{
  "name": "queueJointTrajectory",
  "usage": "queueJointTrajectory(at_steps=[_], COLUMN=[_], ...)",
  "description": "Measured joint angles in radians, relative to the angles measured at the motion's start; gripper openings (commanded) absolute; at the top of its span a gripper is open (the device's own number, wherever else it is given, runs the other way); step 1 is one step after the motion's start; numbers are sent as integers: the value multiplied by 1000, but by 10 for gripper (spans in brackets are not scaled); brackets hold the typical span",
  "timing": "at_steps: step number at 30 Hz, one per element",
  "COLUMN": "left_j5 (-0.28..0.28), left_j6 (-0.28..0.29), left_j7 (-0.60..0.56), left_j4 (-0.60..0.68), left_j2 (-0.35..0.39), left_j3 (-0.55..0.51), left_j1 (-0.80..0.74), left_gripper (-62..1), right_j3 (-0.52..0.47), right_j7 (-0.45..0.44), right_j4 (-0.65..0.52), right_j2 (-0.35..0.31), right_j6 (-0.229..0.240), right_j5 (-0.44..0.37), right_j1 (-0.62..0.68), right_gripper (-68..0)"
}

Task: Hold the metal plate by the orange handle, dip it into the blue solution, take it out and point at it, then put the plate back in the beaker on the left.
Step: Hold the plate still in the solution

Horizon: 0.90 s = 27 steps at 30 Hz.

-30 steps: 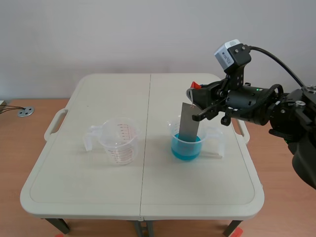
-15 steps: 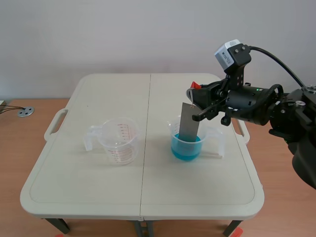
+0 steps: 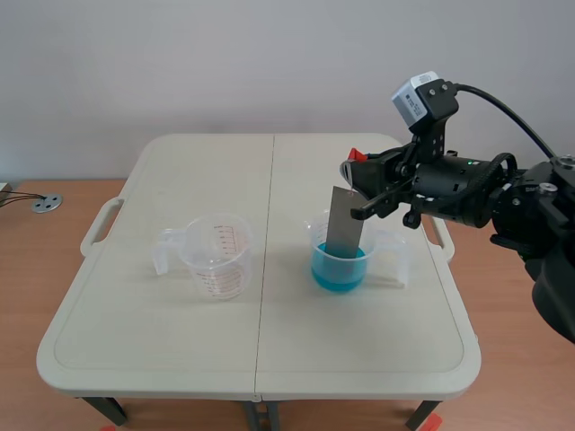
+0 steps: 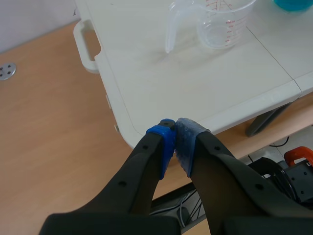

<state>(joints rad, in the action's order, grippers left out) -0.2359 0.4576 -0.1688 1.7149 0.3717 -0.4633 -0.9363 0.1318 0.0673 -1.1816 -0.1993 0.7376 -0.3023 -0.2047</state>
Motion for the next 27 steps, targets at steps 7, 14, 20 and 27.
queueJointTrajectory(at_steps=[7,14,20,27], left_j5=[0,0,0,0], left_j6=[8,8,8,8], left_j7=[0,0,0,0], left_j4=[0,0,0,0], left_j2=[0,0,0,0], left_j3=[0,0,0,0], left_j1=[0,0,0,0], left_gripper=[-591,-591,-591,-591], right_j3=[-19,-19,-19,-19], right_j7=[1,1,13,43], right_j4=[0,0,-13,-61], right_j2=[0,0,0,0], right_j6=[0,0,0,0], right_j5=[4,3,4,16], right_j1=[0,0,0,6], right_gripper=[-662,-662,-662,-662])
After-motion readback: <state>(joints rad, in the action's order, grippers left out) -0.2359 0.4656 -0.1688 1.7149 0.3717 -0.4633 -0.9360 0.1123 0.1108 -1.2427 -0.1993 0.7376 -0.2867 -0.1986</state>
